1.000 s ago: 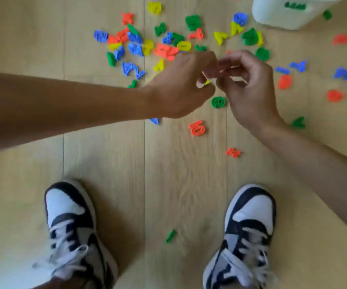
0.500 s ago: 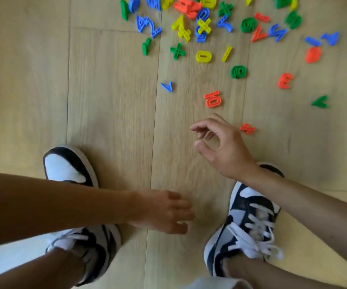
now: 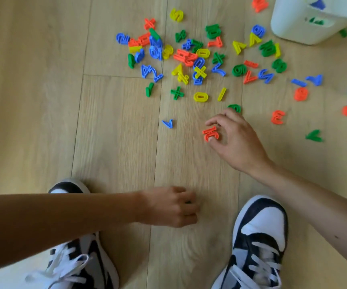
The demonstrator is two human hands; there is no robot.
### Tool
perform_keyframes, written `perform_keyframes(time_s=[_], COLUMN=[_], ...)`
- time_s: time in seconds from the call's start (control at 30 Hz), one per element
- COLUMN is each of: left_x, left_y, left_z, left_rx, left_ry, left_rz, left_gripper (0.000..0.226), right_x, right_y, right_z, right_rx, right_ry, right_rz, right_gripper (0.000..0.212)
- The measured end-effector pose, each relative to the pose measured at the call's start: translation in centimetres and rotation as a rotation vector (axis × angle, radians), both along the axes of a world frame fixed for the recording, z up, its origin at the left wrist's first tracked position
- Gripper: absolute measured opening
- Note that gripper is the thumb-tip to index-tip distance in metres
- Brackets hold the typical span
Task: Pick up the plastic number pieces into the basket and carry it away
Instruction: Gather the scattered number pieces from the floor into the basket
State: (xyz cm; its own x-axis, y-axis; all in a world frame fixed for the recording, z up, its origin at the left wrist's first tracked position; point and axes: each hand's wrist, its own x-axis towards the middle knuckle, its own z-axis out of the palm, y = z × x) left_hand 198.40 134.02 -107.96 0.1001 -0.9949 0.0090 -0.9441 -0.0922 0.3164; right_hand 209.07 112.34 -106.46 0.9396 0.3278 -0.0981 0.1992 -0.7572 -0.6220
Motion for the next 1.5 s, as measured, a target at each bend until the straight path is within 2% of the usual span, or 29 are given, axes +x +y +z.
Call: perform_keyframes(time_s=[0.13,0.37,0.43,0.57,0.63,0.73,0.8,0.9,0.93,0.97,1.07,1.13,1.3,1.5], left_x=[2.5,4.1,5.0,8.3,10.4,13.2,14.3,14.3,14.1,13.9,13.6,13.7,13.7,17.6], left_y=[0.2,0.2,0.0,-0.5,-0.1,1.4,2.3,3.1,3.2,3.3,3.5,3.7,3.9,3.6], left_z=[-0.1,0.3,0.7,1.9,2.5,2.5,1.8,0.3,-0.2,-0.4,-1.1,-1.6,-2.0,1.2], left_rx=[0.018,0.047,-0.006,-0.195,-0.232,-0.102,0.041,0.151,0.139,0.113,0.089,0.105,0.049,-0.168], left_ry=[-0.038,0.019,0.053,0.413,0.415,0.203,0.049,-0.102,-0.119,-0.119,-0.142,-0.163,-0.140,-0.061], left_rz=[0.059,0.134,0.301,0.917,1.025,0.977,0.922,0.866,0.850,0.844,0.825,0.799,0.774,0.983], left_gripper=[0.021,0.029,0.030,0.036,0.029,0.023,0.026,0.013,0.005,0.009,0.039,0.047,0.037,0.044], right_x=[0.3,0.7,1.0,2.0,2.2,1.8,1.5,1.7,2.0,2.6,5.2,7.1,9.6,10.0], right_y=[-0.7,-0.6,-0.6,-0.6,-0.5,0.1,0.5,0.8,0.9,0.9,1.5,2.0,2.7,2.4], right_z=[-0.2,-0.6,-0.5,-0.2,-0.3,-0.5,-0.8,-0.8,-0.6,-0.3,0.7,1.0,0.2,-0.5], right_rx=[-0.146,-0.211,-0.189,-0.182,-0.167,-0.247,-0.282,-0.265,-0.245,-0.220,-0.184,-0.199,-0.268,-0.304], right_ry=[-0.035,-0.124,-0.135,-0.133,-0.098,-0.072,-0.091,-0.119,-0.125,-0.135,-0.180,-0.220,-0.218,-0.202], right_rz=[0.145,0.260,0.225,0.198,0.243,0.321,0.318,0.309,0.293,0.265,0.177,0.156,0.212,0.242], right_gripper=[0.030,0.026,0.026,0.032,0.040,0.049,0.042,0.029,0.029,0.028,0.022,0.020,0.016,0.020])
